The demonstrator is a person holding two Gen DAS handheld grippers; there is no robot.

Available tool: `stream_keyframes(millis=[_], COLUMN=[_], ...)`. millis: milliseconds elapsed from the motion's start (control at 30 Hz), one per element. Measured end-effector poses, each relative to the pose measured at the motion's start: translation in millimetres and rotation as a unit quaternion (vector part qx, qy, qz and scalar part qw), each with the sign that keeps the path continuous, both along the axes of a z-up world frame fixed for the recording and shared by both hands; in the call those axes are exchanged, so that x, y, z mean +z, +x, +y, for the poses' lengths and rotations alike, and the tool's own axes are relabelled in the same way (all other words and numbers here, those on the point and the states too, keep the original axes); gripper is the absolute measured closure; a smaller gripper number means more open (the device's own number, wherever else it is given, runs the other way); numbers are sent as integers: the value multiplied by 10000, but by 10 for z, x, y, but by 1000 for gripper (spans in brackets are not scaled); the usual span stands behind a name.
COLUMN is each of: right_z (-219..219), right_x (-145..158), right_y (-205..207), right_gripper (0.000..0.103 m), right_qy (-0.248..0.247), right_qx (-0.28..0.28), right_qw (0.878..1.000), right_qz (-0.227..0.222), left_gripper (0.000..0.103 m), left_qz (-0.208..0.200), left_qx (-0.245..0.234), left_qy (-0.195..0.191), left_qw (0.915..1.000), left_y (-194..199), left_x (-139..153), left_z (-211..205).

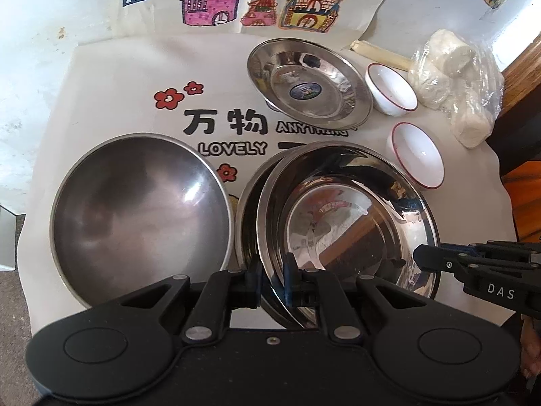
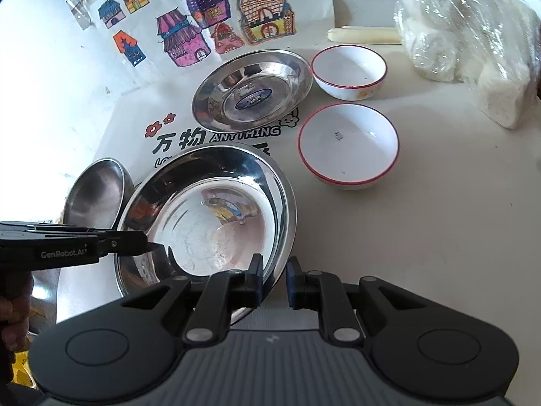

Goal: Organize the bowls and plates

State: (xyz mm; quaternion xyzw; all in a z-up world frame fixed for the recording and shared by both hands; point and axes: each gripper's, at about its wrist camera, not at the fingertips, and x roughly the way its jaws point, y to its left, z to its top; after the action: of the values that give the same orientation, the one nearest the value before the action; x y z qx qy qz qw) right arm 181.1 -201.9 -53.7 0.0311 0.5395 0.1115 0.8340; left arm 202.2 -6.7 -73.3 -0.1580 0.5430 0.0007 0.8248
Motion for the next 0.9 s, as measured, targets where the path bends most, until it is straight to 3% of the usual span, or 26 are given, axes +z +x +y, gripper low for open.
stream_keyframes(millis=[900], right_z=[180], right_x=[-108], right_y=[168], right_gripper=[85], right_qy=[-508], right_qx=[336], right_qw=[9981], right_qz=[17], left_gripper=[86], left_qz=[216], left_qx=[-5], left_qy=[419], left_qw=[9989], left_y=[70], left_x=[42], left_z=[-91])
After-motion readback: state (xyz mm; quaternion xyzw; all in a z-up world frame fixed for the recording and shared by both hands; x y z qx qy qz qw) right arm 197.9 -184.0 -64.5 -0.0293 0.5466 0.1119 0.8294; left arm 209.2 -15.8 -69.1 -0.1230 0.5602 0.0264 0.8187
